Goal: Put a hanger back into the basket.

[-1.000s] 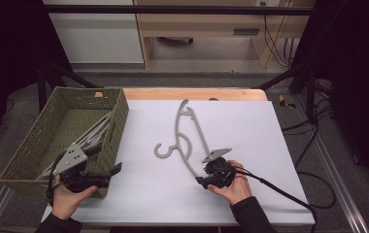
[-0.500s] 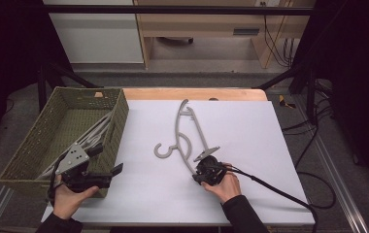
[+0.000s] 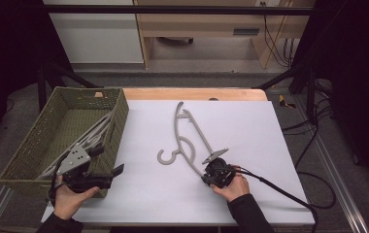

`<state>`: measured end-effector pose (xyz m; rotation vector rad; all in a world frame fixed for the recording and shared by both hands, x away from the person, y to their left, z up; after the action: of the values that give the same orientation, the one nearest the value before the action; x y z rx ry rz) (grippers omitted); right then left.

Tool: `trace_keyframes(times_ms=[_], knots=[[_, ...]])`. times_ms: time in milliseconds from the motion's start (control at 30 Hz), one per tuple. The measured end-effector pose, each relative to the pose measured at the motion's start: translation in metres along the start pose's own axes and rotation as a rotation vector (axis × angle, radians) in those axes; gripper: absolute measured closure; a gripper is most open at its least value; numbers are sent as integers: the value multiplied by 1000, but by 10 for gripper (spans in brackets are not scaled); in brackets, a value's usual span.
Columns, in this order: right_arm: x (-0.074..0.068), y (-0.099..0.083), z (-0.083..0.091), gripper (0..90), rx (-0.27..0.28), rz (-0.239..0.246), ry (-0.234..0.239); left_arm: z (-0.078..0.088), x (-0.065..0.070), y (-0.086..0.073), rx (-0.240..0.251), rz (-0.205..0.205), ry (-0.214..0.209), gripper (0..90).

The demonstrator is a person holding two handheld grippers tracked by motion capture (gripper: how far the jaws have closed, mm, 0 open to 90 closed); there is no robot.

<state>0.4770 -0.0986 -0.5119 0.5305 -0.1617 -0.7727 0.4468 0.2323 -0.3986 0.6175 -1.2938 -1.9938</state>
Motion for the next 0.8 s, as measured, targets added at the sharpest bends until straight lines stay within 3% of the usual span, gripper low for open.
trace_keyframes(times_ms=[133,367,467,567,800], knots=[[-1,0,-1,816,1,-18,-10,-2,2,0,-6,-3,-5,89],[2,1,0,828,-11,-57,19,-3,4,-1,-10,-11,-10,89],[2,2,1,828,16,-95,57,-2,2,-1,-8,-8,-9,90],[4,4,6,830,41,-99,88,-1,2,-1,-6,-7,-8,90],[1,10,29,831,121,-62,173,-2,3,-1,-7,-15,-12,90]])
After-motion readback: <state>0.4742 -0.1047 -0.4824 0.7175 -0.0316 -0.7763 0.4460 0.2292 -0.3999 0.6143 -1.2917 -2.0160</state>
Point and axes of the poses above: each handheld gripper's, and its own axes: z roughly backward along the jaws, y roughly out of its top, x roughly to its right, the point moved 6 cm from there along -z, roughly forward along the jaws
